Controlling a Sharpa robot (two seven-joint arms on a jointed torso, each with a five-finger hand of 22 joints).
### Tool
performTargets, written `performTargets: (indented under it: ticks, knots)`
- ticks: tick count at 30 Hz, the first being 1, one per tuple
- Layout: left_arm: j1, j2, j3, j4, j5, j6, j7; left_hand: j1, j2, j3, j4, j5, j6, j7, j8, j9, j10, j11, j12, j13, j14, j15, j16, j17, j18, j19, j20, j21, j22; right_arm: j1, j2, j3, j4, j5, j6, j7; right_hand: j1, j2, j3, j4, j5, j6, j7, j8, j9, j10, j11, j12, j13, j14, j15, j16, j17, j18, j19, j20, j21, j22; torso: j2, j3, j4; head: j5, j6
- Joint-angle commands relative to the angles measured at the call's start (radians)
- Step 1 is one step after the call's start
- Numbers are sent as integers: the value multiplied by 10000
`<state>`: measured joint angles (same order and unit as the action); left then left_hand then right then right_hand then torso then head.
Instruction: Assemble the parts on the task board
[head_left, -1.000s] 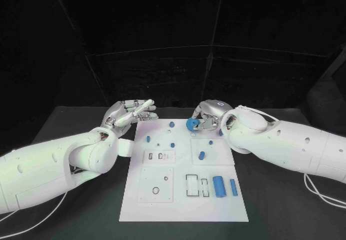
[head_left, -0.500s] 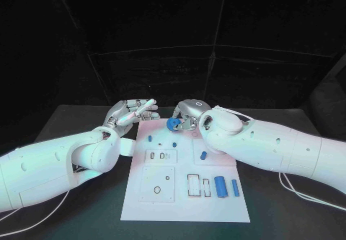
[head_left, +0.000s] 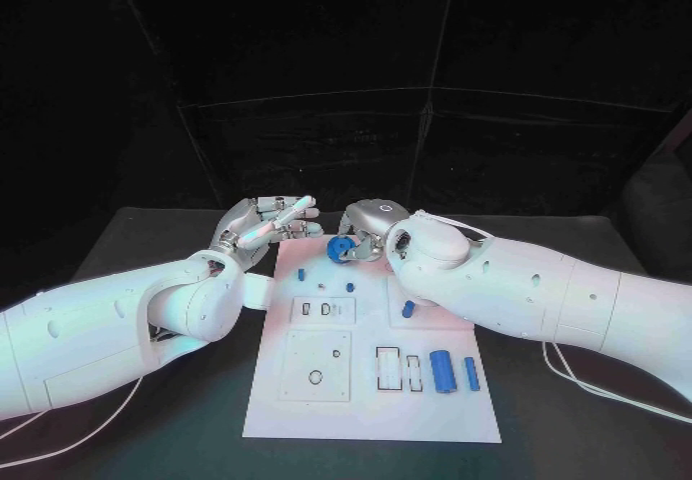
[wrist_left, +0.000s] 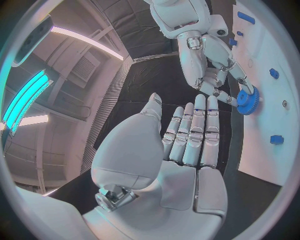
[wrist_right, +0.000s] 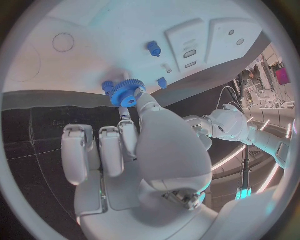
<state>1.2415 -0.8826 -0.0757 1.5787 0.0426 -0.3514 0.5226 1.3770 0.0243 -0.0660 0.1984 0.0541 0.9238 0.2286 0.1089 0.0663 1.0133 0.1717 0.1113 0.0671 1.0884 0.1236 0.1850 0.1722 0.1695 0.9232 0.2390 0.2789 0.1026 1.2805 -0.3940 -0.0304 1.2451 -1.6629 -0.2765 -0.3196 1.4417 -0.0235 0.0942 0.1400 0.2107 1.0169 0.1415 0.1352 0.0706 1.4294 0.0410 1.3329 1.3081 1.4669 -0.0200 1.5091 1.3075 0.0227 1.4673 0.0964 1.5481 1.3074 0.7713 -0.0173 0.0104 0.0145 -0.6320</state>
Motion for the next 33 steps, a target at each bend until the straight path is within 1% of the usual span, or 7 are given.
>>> performTargets:
  ticks: [1, 13, 21, 23, 26, 30, 33]
  knots:
    - [15, 13, 8, 0, -58, 111, 54, -17, 109, -18, -37, -13, 5, 69, -36, -13, 3, 91, -47, -1, -13, 74, -37, 14, 134, 40, 18, -53, -15, 18, 38, 0, -17, -114, 399, -63, -88, -4, 58, 12, -54, 78, -58, -59, -8, -1, 74, -73, 274, 769, -15, 53, 1299, -108, 662, -55, 40, 2126, -8, 2, -18, 6, -29]
    - [15, 16, 8, -9, -58, 106, 57, -17, 109, -18, -37, -13, 5, 69, -36, -13, 3, 91, -47, -1, -13, 74, -37, 14, 134, 40, 18, -53, -15, 10, 56, -54, -43, -115, 838, -54, -242, -167, 74, 39, -196, -28, -4, -188, -30, -84, 124, -190, 195, 768, 28, 52, 1303, -108, 659, -19, 39, 2126, -8, 0, -8, 4, -66]
    - [16, 13, 8, -11, -58, 109, 56, -17, 109, -18, -37, -13, 5, 69, -36, -13, 3, 91, -47, -1, -13, 74, -37, 14, 134, 40, 18, -53, -15, 8, 92, -85, -103, -115, 776, -96, -491, -331, 59, 130, -432, -539, 131, -521, -62, -247, 248, -438, 10, 776, 132, 72, 1354, -108, 655, 71, 37, 2126, -8, -1, -16, 11, -65]
    - [16, 12, 8, -11, -58, 110, 53, -17, 109, -18, -37, -13, 5, 69, -36, -13, 3, 91, -47, -1, -13, 74, -37, 14, 134, 40, 18, -53, -15, 8, 109, -88, -135, -104, 711, -97, -593, -382, 41, 192, -660, -878, 207, -693, -78, -306, 316, -518, -50, 777, 189, 76, 1364, -106, 650, 119, 35, 2121, -8, -1, -17, 18, -57]
    - [16, 11, 8, -10, -58, 113, 45, -17, 109, -18, -37, -13, 5, 69, -36, -13, 3, 91, -47, -1, -13, 74, -37, 14, 134, 40, 18, -53, -15, 8, 137, -91, -185, -36, 657, -50, -647, -576, 115, 334, -761, -2710, 415, -807, -149, -539, 498, -861, -336, 784, 343, 97, 1412, -99, 623, 248, 21, 2090, -6, -1, -15, 15, -47]
    - [16, 10, 8, -13, -58, 115, 36, -15, 120, -34, -50, -13, 0, 71, -51, -13, -3, 95, -68, -3, -29, 79, -64, 20, 133, 40, 23, -69, -28, 7, 152, -94, -221, 50, 794, 14, -878, -797, 159, 685, -790, -2484, 449, -754, -89, -575, 546, -919, -384, 788, 404, 114, 1451, -96, 617, 337, 18, 2086, -8, 1, -7, 10, -53]
    - [16, 6, 8, -15, -58, 117, 28, -15, 120, -34, -50, -13, 0, 71, -51, -13, -3, 95, -68, -3, -29, 79, -64, 20, 133, 40, 23, -69, -28, 7, 139, -95, -225, 121, 942, 39, -1208, -818, 107, 1054, -709, -1877, 430, -659, -22, -554, 543, -891, -361, 795, 410, 133, 1493, -100, 630, 359, 25, 2105, -6, 2, -12, 18, -63]
